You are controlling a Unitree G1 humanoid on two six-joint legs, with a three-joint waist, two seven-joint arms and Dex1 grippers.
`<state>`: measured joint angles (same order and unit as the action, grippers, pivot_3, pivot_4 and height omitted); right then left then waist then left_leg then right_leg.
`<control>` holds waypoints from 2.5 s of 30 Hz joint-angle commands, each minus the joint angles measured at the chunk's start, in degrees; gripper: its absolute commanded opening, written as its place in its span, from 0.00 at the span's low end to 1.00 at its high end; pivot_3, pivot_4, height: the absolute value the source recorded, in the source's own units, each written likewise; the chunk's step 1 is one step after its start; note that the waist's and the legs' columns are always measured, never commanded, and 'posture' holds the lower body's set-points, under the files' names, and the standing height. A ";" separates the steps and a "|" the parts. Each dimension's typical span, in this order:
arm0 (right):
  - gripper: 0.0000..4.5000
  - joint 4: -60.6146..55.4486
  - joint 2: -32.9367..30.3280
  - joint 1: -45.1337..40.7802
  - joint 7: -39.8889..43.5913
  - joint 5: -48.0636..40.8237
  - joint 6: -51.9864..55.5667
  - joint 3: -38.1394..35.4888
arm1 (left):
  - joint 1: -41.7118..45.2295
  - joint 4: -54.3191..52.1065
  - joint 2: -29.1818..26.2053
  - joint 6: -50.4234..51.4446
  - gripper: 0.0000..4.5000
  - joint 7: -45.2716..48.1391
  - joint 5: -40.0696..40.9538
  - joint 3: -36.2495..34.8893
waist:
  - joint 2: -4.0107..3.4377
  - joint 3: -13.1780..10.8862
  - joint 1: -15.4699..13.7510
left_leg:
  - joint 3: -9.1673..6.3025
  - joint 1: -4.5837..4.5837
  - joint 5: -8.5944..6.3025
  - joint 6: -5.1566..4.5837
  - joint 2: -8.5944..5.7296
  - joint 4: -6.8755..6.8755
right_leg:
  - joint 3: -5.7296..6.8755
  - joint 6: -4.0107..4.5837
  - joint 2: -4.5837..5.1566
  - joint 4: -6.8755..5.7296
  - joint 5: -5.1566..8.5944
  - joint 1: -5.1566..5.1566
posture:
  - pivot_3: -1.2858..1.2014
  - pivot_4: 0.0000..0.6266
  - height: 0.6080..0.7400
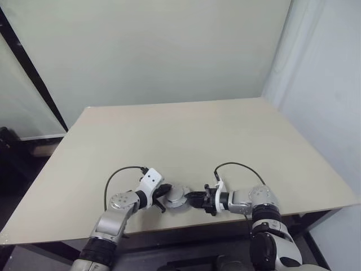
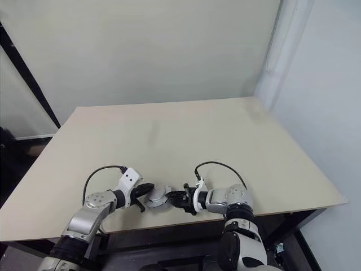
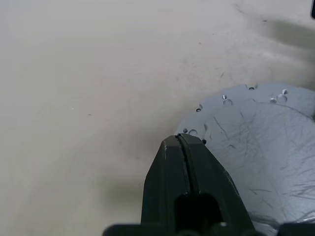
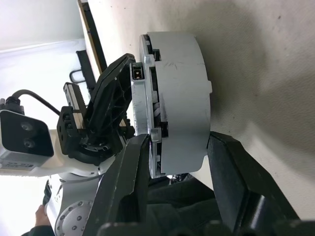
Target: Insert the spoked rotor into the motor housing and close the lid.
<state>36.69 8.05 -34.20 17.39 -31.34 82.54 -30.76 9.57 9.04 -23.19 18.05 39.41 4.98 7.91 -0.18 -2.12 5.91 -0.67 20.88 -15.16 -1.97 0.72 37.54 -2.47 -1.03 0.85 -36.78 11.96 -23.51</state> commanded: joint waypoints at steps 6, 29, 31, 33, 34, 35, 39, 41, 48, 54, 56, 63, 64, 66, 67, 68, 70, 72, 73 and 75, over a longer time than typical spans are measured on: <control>0.34 -1.30 1.59 0.40 -1.53 -0.99 -1.37 1.57 | 1.07 -1.25 0.61 -0.94 0.00 1.15 0.78 0.37 | 0.00 0.00 -0.02 | 0.00 0.00 0.00 0.00 0.00 0.00 | -0.01 0.00 0.00 0.00 0.00 -0.01 | 0.52 0.00 1.00; 0.33 -7.72 -2.00 1.76 2.82 1.03 -6.20 13.81 | -1.94 -4.39 1.06 0.66 0.00 1.52 1.77 -1.03 | -0.01 -0.01 0.20 | 0.00 -0.02 0.00 0.00 0.02 -0.16 | 0.01 0.00 0.01 0.03 0.00 -0.06 | 0.52 0.00 1.00; 0.33 -12.12 -4.48 2.84 6.21 2.74 -11.19 20.07 | -2.07 -4.56 1.17 0.71 0.00 1.51 1.75 -1.17 | -0.04 -0.02 0.17 | 0.01 -0.02 0.00 0.00 -0.02 -0.16 | 0.01 0.00 0.04 0.03 0.01 -0.06 | 0.52 0.00 1.00; 0.33 -15.28 -6.94 3.34 8.93 3.78 -15.70 24.10 | -2.17 -4.74 1.22 0.78 0.00 1.50 1.78 -1.32 | -0.04 -0.03 -0.14 | -0.01 -0.01 0.00 0.00 -0.07 -0.16 | 0.02 -0.01 0.08 0.06 0.01 -0.04 | 0.52 0.00 1.00; 0.33 -16.44 -7.91 3.62 9.89 4.37 -18.09 25.44 | -2.20 -4.85 1.22 0.83 0.00 1.49 1.79 -1.38 | -0.05 -0.03 -0.36 | 0.00 0.00 0.00 0.00 -0.08 -0.15 | 0.01 -0.01 0.09 0.08 0.01 -0.04 | 0.52 0.00 1.00; 0.33 -17.21 -8.89 3.75 10.44 5.04 -20.20 26.63 | -2.22 -4.94 1.22 0.87 0.00 1.49 1.79 -1.44 | -0.07 -0.04 -0.50 | 0.01 0.05 0.00 0.00 -0.11 -0.14 | 0.01 -0.01 0.12 0.11 0.01 -0.06 | 0.52 0.00 1.00; 0.55 -18.00 -11.94 3.46 13.23 4.80 -22.21 29.51 | -2.27 -5.14 1.20 0.91 0.00 1.47 1.79 -1.59 | -0.04 -0.07 -1.42 | 0.00 0.16 0.00 0.00 -0.15 -0.09 | -0.02 -0.12 0.32 0.15 0.08 -0.06 | 0.52 0.00 1.00; 0.71 -18.19 -12.72 3.37 13.94 4.52 -22.18 30.21 | -2.25 -5.17 1.19 0.92 0.00 1.49 1.79 -1.62 | 0.04 -0.09 -1.58 | 0.01 0.37 0.00 0.00 -0.16 0.02 | -0.02 -0.14 0.40 0.15 0.08 -0.22 | 0.52 0.00 1.00; 0.99 -18.58 -15.13 3.63 15.80 7.66 -27.95 34.86 | -1.85 -5.06 0.79 0.91 0.00 1.40 2.12 -1.59 | 0.03 -0.09 -1.62 | 0.01 0.88 0.00 -0.02 -0.16 0.17 | -0.03 -0.14 0.12 -0.02 0.05 -0.77 | 0.52 0.00 1.00; 0.99 -19.50 -21.02 3.72 23.52 19.00 -48.55 47.65 | -1.32 -4.94 -0.44 0.90 0.00 1.29 2.44 -2.86 | 0.05 -0.11 -1.62 | 0.02 0.89 0.00 -0.02 -0.17 0.25 | -0.04 -0.14 0.10 -0.03 0.05 -0.75 | 0.52 0.00 1.00; 0.99 -18.82 -21.79 3.11 24.78 21.45 -52.97 49.65 | -1.01 -4.81 -0.78 0.89 0.00 0.78 2.64 -3.62 | 0.10 -0.14 -1.60 | 0.04 0.90 0.00 -0.02 -0.18 0.27 | -0.08 -0.14 0.10 -0.02 0.05 -0.75 | 0.52 0.00 1.00; 0.99 -15.44 -22.43 1.67 31.79 27.49 -66.44 55.40 | 0.47 -3.51 -1.88 1.32 0.00 -0.52 4.20 -7.37 | 0.18 -0.17 -1.66 | 0.01 0.90 0.01 -0.02 -0.17 0.30 | -0.06 -0.14 0.09 -0.06 0.05 -0.75 | 0.52 0.00 1.00; 0.99 -14.68 -22.27 1.27 32.85 27.90 -67.39 55.86 | 0.64 -3.20 -2.26 1.37 0.00 -0.55 4.23 -7.88 | 0.18 -0.17 -1.66 | 0.01 0.89 0.01 -0.02 -0.17 0.31 | -0.06 -0.14 0.10 -0.06 0.05 -0.73 | 0.52 0.00 1.00; 0.99 -13.05 -21.84 0.37 34.54 28.44 -68.66 56.28 | 0.73 -2.81 -2.98 1.38 0.00 -0.45 4.30 -8.58 | 0.19 -0.17 -1.67 | 0.01 0.88 0.01 -0.02 -0.18 0.32 | -0.07 -0.13 0.10 -0.06 0.04 -0.72 | 0.52 0.00 1.00; 0.99 -12.24 -21.63 -0.13 35.27 28.65 -68.98 56.44 | 0.69 -2.78 -3.25 1.46 0.00 -0.37 4.34 -8.88 | 0.19 -0.17 -1.67 | 0.01 0.88 0.01 -0.02 -0.18 0.33 | -0.07 -0.13 0.10 -0.06 0.04 -0.71 | 0.52 0.00 1.00; 0.99 -11.38 -21.41 -0.66 36.03 28.95 -69.40 56.64 | 0.57 -2.91 -3.50 1.56 0.00 -0.25 4.40 -9.12 | 0.19 -0.17 -1.67 | 0.01 0.88 0.01 -0.02 -0.18 0.33 | -0.07 -0.12 0.11 -0.06 0.03 -0.71 | 0.52 0.00 1.00; 0.99 -9.46 -20.90 -1.71 37.03 30.04 -70.34 57.08 | 0.24 -3.41 -3.84 1.91 0.00 -0.19 4.57 -9.47 | 0.19 -0.17 -1.68 | 0.02 0.88 0.01 -0.02 -0.18 0.35 | -0.09 -0.08 0.12 -0.07 0.01 -0.71 | 0.52 0.00 1.00; 0.99 -7.43 -20.17 -2.64 37.38 31.09 -71.46 57.25 | -0.14 -3.81 -4.01 2.08 0.00 -0.23 4.70 -9.64 | 0.20 -0.17 -1.68 | 0.01 0.88 0.01 -0.01 -0.18 0.36 | -0.08 -0.05 0.12 -0.08 -0.01 -0.70 | 0.52 0.00 1.00; 0.99 -6.32 -19.77 -3.12 37.36 31.57 -72.15 57.28 | -0.36 -4.00 -4.06 2.12 0.00 -0.27 4.78 -9.66 | 0.20 -0.17 -1.68 | 0.01 0.87 0.01 -0.01 -0.18 0.36 | -0.08 -0.05 0.12 -0.09 -0.01 -0.70 | 0.52 0.00 1.00; 0.99 -4.30 -18.80 -3.91 37.47 32.24 -73.14 57.17 | -0.84 -4.48 -4.05 2.25 0.00 -0.42 4.92 -9.58 | 0.20 -0.17 -1.70 | 0.00 0.84 0.01 -0.01 -0.17 0.35 | -0.07 -0.04 0.11 -0.11 -0.02 -0.68 | 0.52 0.00 1.00</control>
<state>31.70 -11.38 -36.32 54.62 0.32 11.14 26.70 8.64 6.65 -26.74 20.52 39.13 9.16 -0.76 0.02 -2.29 4.20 -0.67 21.72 -15.15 -1.98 0.55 37.90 -2.54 -1.07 0.96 -36.90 11.95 -24.19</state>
